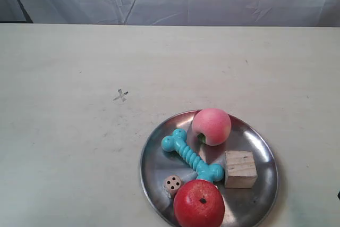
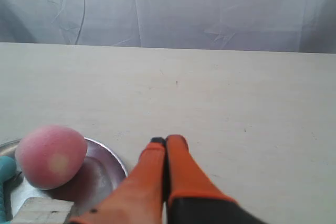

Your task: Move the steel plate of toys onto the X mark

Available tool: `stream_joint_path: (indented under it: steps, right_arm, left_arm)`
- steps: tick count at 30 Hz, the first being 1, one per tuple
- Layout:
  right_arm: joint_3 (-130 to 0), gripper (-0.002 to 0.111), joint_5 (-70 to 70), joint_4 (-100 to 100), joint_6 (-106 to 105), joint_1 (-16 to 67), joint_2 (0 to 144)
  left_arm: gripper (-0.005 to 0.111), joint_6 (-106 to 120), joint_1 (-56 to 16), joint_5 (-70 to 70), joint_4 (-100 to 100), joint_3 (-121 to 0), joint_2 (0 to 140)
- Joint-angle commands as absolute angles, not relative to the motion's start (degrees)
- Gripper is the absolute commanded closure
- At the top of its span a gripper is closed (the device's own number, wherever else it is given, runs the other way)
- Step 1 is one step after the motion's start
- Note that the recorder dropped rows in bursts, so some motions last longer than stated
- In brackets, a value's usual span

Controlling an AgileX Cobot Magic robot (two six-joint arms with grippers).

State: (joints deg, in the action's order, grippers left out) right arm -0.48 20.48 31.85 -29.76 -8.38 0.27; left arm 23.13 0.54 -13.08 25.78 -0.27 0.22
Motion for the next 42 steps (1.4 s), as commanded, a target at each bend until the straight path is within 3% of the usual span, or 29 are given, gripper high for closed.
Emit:
stream_joint_path:
  steps: [1, 42]
  right_arm:
    - [0.0, 0.109, 20.22, 31.94, -29.86, -8.49, 0.0]
    - [0.0, 0.109, 18.69, 31.91, -29.86, -8.49, 0.0]
  left_arm:
    - [0.107, 23.11, 0.33, -12.35, 25.88, 0.0, 0.0]
    - [0.107, 23.11, 0.33, -12.35, 26.36, 0.0, 0.0]
